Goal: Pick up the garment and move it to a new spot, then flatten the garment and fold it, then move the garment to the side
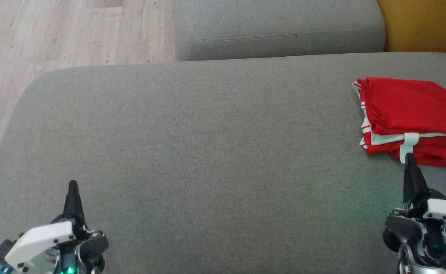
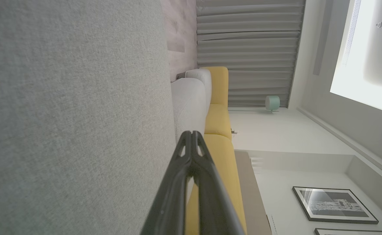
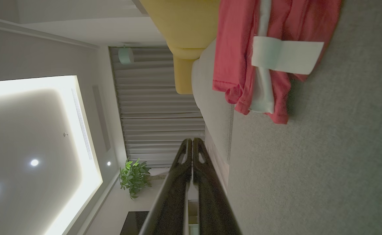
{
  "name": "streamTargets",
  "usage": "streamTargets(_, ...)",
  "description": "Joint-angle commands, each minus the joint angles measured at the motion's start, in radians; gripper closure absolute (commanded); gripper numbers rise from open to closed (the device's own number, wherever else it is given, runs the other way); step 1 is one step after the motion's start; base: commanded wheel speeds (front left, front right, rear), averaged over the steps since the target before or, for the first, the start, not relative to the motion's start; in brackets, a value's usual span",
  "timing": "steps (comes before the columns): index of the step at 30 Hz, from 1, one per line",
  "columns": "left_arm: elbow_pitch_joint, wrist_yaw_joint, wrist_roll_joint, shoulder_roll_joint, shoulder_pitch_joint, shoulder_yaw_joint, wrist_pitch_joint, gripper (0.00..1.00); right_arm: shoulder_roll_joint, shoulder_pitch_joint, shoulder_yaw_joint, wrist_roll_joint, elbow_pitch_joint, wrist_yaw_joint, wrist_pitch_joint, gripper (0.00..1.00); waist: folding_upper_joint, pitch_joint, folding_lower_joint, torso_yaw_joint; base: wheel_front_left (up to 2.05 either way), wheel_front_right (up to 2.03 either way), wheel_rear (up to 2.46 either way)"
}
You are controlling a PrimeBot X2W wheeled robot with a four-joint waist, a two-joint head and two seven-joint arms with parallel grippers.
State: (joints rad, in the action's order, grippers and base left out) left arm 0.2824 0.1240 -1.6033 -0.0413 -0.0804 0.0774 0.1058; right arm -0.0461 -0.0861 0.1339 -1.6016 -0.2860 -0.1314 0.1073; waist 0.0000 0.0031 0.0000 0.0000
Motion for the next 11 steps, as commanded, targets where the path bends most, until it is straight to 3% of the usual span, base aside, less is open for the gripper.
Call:
streamTargets(1, -0.037, 0.007, -0.005, -0.009, -0.028, 0.036, 0.007, 1.0, -0.004, -0.022, -0.02, -0.007, 0.041, 0.001, 0.006, 1.0, 0.0, 0.0, 0.0, 0.0, 0.0, 0.0, 0.0)
streamTargets(11, -0.037, 0.007, -0.005, -0.009, -0.028, 0.036, 0.007, 1.0, -0.004, -0.022, -0.02, -0.007, 0.041, 0.001, 0.006, 1.0, 0.0, 0.0, 0.0, 0.0, 0.0, 0.0, 0.0)
